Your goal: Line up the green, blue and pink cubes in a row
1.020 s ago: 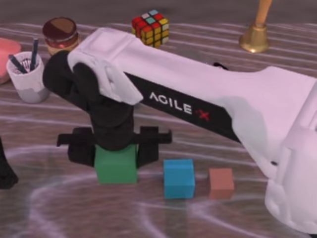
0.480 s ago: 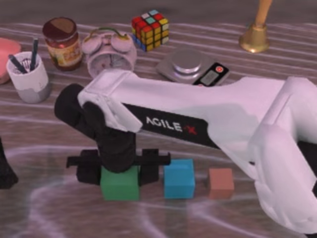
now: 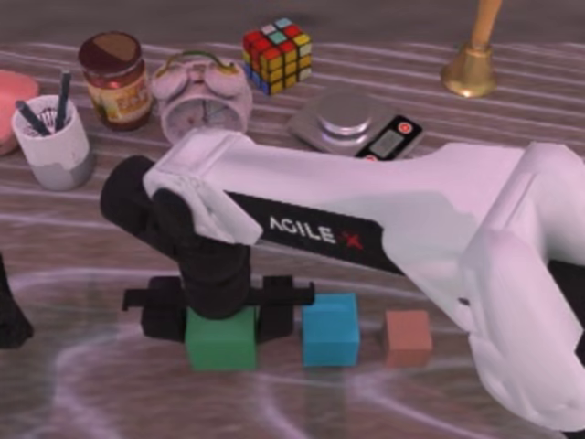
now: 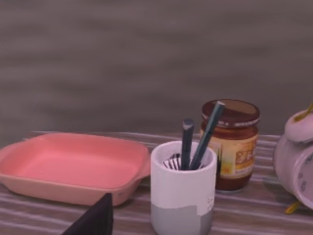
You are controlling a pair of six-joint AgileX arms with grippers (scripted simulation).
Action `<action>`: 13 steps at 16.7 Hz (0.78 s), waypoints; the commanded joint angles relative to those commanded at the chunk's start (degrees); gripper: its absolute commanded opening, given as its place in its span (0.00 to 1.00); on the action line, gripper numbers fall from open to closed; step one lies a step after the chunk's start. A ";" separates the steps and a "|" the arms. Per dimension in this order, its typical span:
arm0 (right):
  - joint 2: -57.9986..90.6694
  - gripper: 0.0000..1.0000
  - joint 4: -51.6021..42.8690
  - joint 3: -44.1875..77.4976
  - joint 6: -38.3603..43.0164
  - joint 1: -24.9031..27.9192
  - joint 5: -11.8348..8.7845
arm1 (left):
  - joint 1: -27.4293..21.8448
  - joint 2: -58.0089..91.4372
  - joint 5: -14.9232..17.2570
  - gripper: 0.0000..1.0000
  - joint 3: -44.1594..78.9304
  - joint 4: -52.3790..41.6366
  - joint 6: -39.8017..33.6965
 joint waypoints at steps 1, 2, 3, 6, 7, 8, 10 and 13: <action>0.00 0.53 0.00 0.00 0.00 0.00 0.00 | 0.00 0.00 0.00 1.00 0.00 0.00 0.00; 0.00 0.60 0.00 0.00 0.00 0.00 0.00 | 0.00 0.00 0.00 1.00 0.00 0.00 0.00; 0.00 0.68 0.00 0.00 0.00 0.00 0.00 | 0.00 0.00 0.00 1.00 0.00 0.00 0.00; 0.00 0.90 0.00 0.00 0.00 0.00 0.00 | 0.00 0.00 0.00 1.00 0.00 0.00 0.00; 0.00 0.98 0.00 0.00 0.00 0.00 0.00 | 0.00 0.00 0.00 1.00 0.00 0.00 0.00; 0.00 1.00 0.00 0.00 0.00 0.00 0.00 | 0.00 0.00 0.00 1.00 0.00 0.00 0.00; 0.00 1.00 0.00 0.00 0.00 0.00 0.00 | 0.00 0.00 0.00 1.00 0.00 0.00 0.00; 0.00 1.00 0.00 0.00 0.00 0.00 0.00 | 0.00 0.00 0.00 1.00 0.00 0.00 0.00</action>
